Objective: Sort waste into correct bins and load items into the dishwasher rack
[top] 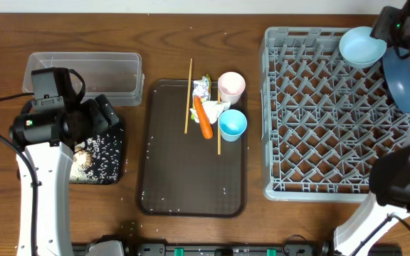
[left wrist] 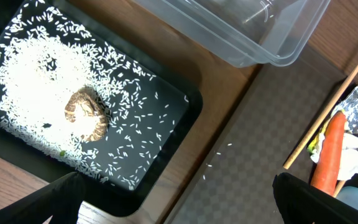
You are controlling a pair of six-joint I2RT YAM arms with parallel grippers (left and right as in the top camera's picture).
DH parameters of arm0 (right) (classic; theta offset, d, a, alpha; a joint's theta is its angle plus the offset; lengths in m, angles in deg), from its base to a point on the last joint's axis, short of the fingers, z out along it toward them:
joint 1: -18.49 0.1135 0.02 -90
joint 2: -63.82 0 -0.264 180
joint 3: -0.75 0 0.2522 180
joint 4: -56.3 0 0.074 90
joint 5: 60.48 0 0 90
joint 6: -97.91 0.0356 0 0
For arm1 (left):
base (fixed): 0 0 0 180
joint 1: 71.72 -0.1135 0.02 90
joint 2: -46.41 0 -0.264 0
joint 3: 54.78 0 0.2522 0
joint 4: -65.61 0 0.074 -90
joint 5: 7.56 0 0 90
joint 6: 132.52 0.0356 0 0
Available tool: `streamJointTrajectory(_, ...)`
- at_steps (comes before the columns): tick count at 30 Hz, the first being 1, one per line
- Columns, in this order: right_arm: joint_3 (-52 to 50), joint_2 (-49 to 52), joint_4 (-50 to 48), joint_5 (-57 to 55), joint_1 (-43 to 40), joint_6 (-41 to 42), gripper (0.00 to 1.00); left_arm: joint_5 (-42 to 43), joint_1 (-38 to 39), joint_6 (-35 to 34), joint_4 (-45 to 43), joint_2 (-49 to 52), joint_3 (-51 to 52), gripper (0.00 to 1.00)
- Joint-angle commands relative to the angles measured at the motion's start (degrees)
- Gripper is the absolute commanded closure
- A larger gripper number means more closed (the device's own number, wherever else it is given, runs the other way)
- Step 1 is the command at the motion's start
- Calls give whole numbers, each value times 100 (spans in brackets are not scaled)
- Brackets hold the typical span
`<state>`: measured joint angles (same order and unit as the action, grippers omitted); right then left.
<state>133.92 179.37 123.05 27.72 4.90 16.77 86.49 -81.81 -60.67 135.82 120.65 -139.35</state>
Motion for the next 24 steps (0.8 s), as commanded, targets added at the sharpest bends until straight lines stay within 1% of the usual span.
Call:
streamJointTrajectory(1,-17,380,-98,-326,9,114,44,-70,-24,48,11,-50,-68,2)
streamJointTrajectory(3,-17,522,-146,-492,9,118,46,-70,-24,48,11,-50,-68,2)
streamJointTrajectory(9,-20,715,-76,-516,9,188,50,-70,-24,48,11,-50,-68,2)
streamJointTrajectory(18,-46,761,-9,-614,-55,409,54,-72,-24,48,11,-50,-68,2)
streamJointTrajectory(24,-46,1021,-55,-645,-76,439,55,-72,-24,48,11,-50,-68,2)
